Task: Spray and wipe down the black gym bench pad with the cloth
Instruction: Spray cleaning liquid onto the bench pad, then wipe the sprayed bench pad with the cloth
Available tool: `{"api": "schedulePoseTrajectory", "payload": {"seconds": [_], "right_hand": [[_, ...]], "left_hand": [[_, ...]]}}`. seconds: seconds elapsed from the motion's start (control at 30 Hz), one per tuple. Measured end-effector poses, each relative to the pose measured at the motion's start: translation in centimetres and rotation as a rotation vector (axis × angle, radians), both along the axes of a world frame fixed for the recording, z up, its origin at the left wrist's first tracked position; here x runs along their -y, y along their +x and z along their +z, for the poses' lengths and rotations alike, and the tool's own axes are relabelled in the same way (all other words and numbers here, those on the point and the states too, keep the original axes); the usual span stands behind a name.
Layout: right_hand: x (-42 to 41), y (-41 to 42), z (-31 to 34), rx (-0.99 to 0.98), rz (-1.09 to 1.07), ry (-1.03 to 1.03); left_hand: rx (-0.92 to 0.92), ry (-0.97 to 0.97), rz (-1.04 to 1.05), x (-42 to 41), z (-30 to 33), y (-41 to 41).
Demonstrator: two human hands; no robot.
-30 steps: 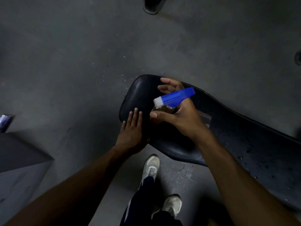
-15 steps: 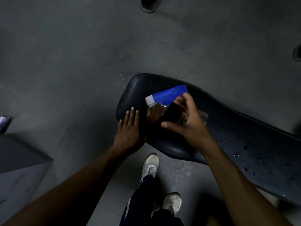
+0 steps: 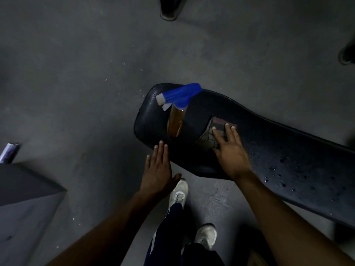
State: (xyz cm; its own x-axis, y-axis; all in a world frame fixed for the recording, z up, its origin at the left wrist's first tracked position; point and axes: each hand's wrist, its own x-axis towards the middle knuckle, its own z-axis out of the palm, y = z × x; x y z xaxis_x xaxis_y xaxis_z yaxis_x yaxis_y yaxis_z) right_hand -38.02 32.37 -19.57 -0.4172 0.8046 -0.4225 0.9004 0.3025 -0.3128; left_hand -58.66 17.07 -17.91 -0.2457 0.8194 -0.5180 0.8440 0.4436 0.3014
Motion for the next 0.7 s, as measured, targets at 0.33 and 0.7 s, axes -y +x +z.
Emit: {"api": "schedulePoseTrajectory", "payload": {"seconds": [0.33, 0.7], "right_hand": [[5.8, 7.2, 2.6, -0.350, -0.248, -0.015], [10.1, 24.7, 7.6, -0.590, -0.784, 0.098]], "left_hand": [[0.013, -0.055, -0.160, 0.5, 1.7, 8.0], [0.022, 0.001, -0.459, -5.1, 5.0, 23.9]]}}
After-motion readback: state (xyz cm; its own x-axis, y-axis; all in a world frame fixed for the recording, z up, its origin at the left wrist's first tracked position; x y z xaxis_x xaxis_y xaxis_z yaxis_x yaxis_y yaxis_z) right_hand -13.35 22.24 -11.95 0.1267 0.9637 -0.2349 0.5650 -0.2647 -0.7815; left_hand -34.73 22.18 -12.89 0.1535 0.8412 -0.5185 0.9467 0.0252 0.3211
